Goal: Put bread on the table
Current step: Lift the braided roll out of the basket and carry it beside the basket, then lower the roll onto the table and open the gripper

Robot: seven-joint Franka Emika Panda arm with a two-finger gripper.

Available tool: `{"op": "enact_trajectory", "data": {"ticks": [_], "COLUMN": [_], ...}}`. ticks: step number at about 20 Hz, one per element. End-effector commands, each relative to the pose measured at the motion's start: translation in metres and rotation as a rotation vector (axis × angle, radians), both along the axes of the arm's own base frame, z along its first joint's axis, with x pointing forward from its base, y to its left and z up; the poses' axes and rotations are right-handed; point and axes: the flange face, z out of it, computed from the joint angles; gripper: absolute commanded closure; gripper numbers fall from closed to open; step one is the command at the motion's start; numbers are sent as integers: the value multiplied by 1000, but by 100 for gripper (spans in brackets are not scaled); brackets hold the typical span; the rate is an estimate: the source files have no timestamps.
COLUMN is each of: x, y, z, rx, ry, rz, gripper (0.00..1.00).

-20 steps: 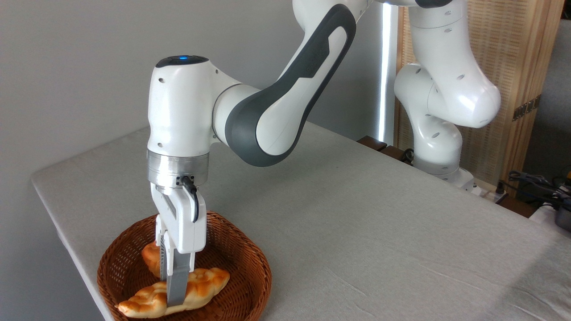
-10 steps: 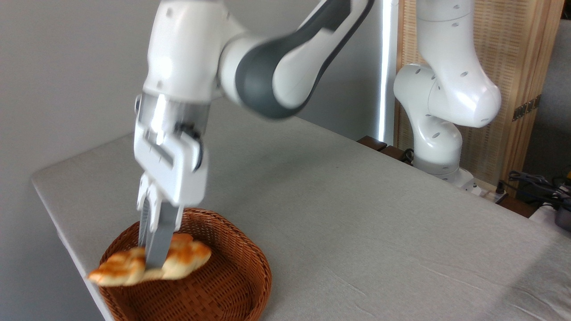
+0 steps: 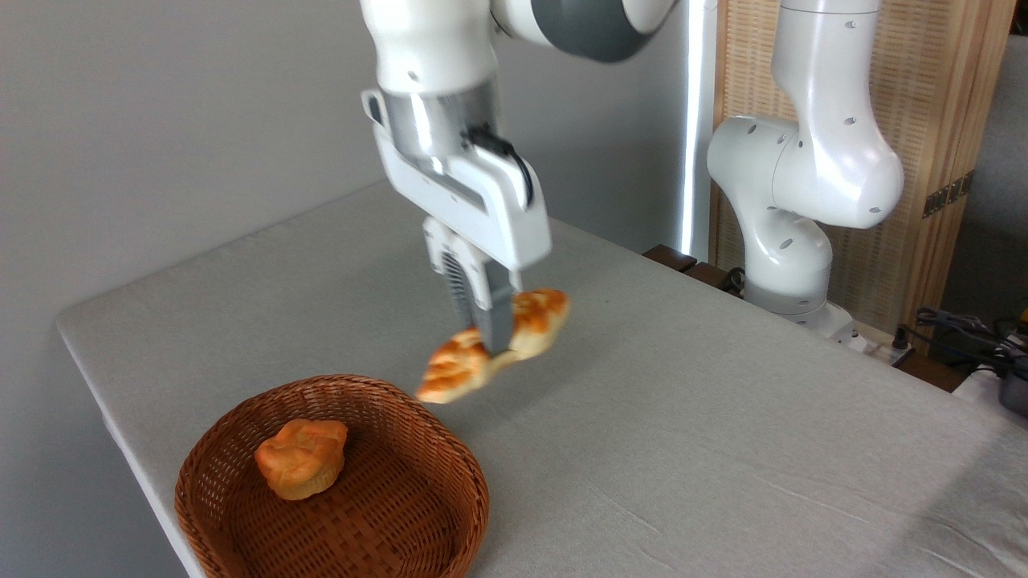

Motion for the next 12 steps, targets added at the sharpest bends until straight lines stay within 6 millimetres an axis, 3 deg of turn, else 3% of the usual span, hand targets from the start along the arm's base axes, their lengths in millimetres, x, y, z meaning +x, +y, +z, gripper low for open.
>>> {"op": "enact_trajectory", "data": {"ticks": [1, 3, 4, 5, 7, 8, 12], "x": [-36, -42, -43, -43, -43, -44, -38], "y": [2, 3, 3, 3, 13, 20, 18], "z": [-43, -64, -69, -72, -78, -80, -84], "rx": [-16, -19, -20, -20, -9, -1, 0], "ry": [117, 162, 170, 164, 178, 180, 166], "rz": [-45, -38, -39, -40, -42, -35, -51], "gripper": [82, 81, 68, 38, 3, 0, 0]}}
